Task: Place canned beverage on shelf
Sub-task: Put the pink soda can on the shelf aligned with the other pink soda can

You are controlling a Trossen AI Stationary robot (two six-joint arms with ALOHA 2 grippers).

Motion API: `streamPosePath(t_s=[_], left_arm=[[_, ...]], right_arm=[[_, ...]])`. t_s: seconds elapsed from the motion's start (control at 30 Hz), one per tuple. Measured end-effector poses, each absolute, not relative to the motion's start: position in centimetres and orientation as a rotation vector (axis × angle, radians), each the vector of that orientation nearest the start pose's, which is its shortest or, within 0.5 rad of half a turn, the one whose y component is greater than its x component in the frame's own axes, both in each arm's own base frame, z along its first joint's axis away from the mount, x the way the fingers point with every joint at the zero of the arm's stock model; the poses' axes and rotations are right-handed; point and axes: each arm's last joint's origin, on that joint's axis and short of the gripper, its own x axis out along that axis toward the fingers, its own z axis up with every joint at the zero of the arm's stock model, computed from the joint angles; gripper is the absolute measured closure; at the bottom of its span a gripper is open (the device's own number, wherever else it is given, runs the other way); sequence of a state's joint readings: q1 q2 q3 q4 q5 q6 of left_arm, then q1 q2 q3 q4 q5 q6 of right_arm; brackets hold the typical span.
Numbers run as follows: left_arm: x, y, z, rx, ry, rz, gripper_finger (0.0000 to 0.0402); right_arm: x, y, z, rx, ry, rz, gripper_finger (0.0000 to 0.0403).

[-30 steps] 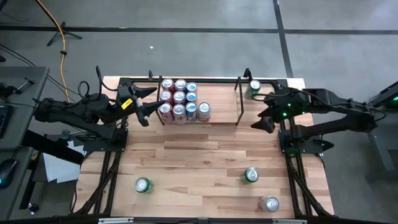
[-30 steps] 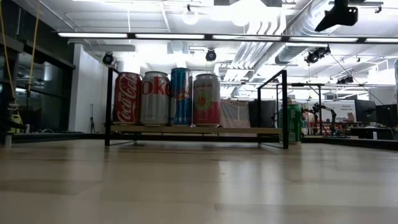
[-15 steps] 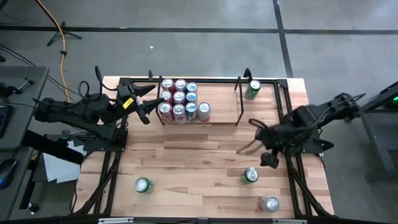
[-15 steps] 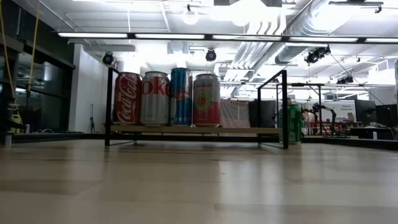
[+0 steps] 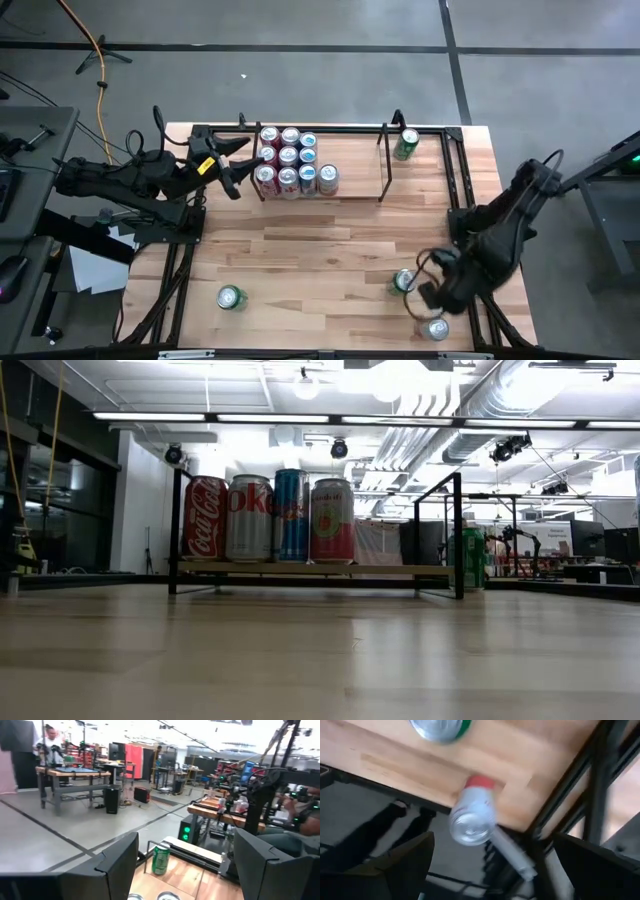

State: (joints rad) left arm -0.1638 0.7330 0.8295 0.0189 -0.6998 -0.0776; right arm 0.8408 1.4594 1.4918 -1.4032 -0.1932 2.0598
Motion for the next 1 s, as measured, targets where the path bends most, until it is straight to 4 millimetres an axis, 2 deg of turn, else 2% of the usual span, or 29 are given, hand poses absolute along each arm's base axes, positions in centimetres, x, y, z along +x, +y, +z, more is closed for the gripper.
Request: streamPosePath(t_s=[0.13,0.23,0.37,0.6,0.83,1.0], left_arm=[[15.3,-0.8,37.4,-0.121,-0.125,0.476,0.0167],[15.3,-0.8,37.4,-0.120,-0.125,0.461,0.0167],[15.3,-0.8,37.4,-0.120,-0.124,0.461,0.0167],[15.3,-0.8,37.4,-0.121,-0.125,0.461,0.0167],[15.3,-0.8,37.4,-0.137,-0.129,0.463,0.0167],[15.3,-0.8,37.4,-0.136,-0.125,0.463,0.0167]], right_arm=[[17.1,22.5,32.5,1.257,1.514,-0.790,0.0009],[17.6,24.5,31.2,1.284,1.540,-0.785,0.0009],[18.3,26.1,29.6,1.269,1.561,-0.795,0.0009],[19.0,27.0,27.2,1.206,1.568,-0.912,0.0009],[18.7,27.2,25.7,1.120,1.623,-1.043,0.0009],[18.8,27.3,25.4,1.109,1.611,-1.052,0.0009]])
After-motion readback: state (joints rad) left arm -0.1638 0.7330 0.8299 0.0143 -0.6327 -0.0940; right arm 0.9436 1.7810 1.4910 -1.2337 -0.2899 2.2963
